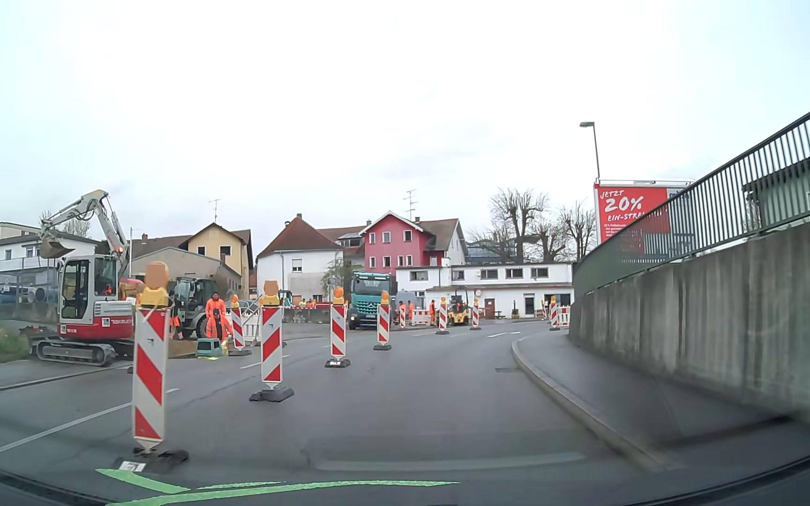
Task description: Follow the waypoints while adhering to traffic rules and regulations
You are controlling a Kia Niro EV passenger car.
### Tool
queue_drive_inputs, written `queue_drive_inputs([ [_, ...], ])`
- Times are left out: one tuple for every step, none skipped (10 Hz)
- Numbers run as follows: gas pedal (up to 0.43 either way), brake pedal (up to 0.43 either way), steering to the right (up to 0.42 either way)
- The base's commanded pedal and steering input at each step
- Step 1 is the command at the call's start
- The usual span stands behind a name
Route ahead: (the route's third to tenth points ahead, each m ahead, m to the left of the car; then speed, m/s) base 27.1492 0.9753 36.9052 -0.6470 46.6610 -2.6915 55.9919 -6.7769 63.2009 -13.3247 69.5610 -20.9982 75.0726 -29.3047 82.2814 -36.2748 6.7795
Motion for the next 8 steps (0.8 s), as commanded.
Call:
queue_drive_inputs([
  [0.087,0.000,0.020],
  [0.087,0.000,0.023],
  [0.087,0.000,0.025],
  [0.087,0.000,0.028],
  [0.087,0.000,0.031],
  [0.087,0.000,0.034],
  [0.087,0.000,0.036],
  [0.087,0.000,0.040],
])
